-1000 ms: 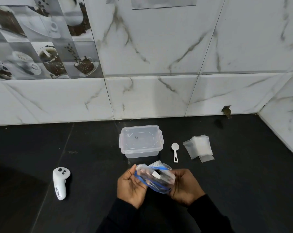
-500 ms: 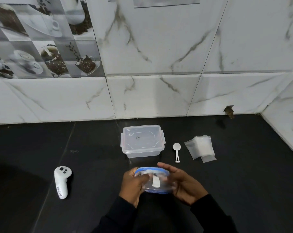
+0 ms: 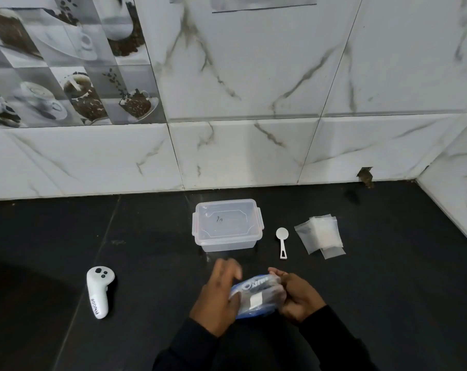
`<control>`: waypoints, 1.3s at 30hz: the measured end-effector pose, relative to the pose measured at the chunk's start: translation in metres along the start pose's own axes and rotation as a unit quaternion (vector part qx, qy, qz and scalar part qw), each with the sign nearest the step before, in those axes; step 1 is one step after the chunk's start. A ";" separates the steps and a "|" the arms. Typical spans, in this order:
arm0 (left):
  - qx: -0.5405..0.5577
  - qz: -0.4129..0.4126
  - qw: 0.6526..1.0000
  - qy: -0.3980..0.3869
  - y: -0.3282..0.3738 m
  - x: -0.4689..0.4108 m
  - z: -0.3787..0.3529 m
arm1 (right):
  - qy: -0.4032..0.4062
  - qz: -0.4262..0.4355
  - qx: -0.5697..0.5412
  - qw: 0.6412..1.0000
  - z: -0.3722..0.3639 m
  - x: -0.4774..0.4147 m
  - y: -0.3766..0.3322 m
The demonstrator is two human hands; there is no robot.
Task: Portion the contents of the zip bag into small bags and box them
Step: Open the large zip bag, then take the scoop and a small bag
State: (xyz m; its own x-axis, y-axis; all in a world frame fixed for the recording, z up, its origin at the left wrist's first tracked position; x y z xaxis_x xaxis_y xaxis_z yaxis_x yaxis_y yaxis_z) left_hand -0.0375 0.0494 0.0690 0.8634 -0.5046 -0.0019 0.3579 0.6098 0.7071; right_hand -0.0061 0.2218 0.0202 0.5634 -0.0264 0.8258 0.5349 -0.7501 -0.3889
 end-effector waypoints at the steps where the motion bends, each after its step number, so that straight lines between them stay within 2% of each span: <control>1: -0.061 -0.047 0.997 -0.013 0.006 0.002 -0.001 | -0.002 0.018 0.015 1.000 -0.001 0.000 -0.002; 3: -0.120 -0.082 0.989 -0.017 0.008 0.005 -0.006 | -0.009 0.075 0.060 0.995 -0.002 -0.003 -0.008; 5: -0.108 -0.044 0.993 0.006 -0.003 0.003 -0.008 | -0.064 0.136 0.086 0.985 -0.007 0.001 -0.013; 7: -0.092 -0.004 0.995 0.026 -0.013 -0.001 -0.007 | -0.157 0.161 0.124 0.966 -0.013 0.010 -0.014; 9: -0.103 0.023 0.994 0.040 -0.014 -0.003 -0.005 | -0.201 0.191 0.218 0.936 -0.018 0.020 -0.015; 10: -0.110 0.040 0.992 0.048 -0.012 -0.004 -0.005 | -0.190 0.215 0.296 0.911 -0.018 0.024 -0.016; 11: -0.114 0.055 0.991 0.052 -0.010 -0.003 -0.006 | -0.168 0.251 0.391 0.869 -0.019 0.025 -0.017; 13: -0.128 0.081 0.988 0.040 -0.010 -0.003 -0.012 | -0.094 0.306 0.575 0.753 -0.024 0.024 -0.017; 14: -0.133 0.094 0.986 0.019 -0.009 -0.003 -0.017 | -0.051 0.310 0.629 0.711 -0.026 0.024 -0.015; 15: -0.140 0.103 0.985 0.002 -0.009 -0.002 -0.021 | -0.012 0.312 0.656 0.688 -0.027 0.022 -0.012; 17: -0.168 0.106 0.979 -0.034 -0.012 -0.001 -0.029 | 0.043 0.307 0.682 0.663 -0.028 0.021 -0.008; 20: -0.188 0.123 0.973 -0.058 -0.014 0.000 -0.028 | 0.059 0.333 0.686 0.644 -0.028 0.024 -0.008; 24: -0.179 0.108 0.977 -0.031 -0.019 0.000 -0.018 | 0.061 0.339 0.708 0.617 -0.025 0.026 -0.008; 27: -0.163 0.093 0.982 -0.016 -0.018 -0.001 -0.009 | 0.041 0.318 0.714 0.623 -0.019 0.020 -0.013; 32: -0.129 0.143 0.980 -0.043 -0.026 -0.008 -0.013 | 0.027 0.257 0.752 0.607 -0.013 0.000 -0.010; 36: -0.132 0.129 0.982 -0.030 -0.030 -0.009 -0.016 | 0.008 0.294 0.710 0.640 -0.009 -0.003 -0.021; 39: -0.138 0.120 0.983 -0.007 -0.026 -0.008 -0.011 | 0.015 0.347 0.625 0.699 -0.003 0.004 -0.047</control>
State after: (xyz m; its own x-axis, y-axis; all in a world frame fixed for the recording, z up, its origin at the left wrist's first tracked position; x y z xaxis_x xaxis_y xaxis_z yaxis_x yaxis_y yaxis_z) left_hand -0.0502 0.0437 0.0429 0.9304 -0.3328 0.1536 0.2283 0.8540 0.4674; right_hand -0.0302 0.2549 0.0430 0.9571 -0.1250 0.2615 0.2816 0.6140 -0.7374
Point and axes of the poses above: each hand's wrist, its own x-axis away from the middle knuckle, its own z-axis out of the back of the hand, y = z × x, the point moved 4 cm from there along -x, towards the middle knuckle, and after that the axes turned 2 degrees about -x, right-handed, at the moved point
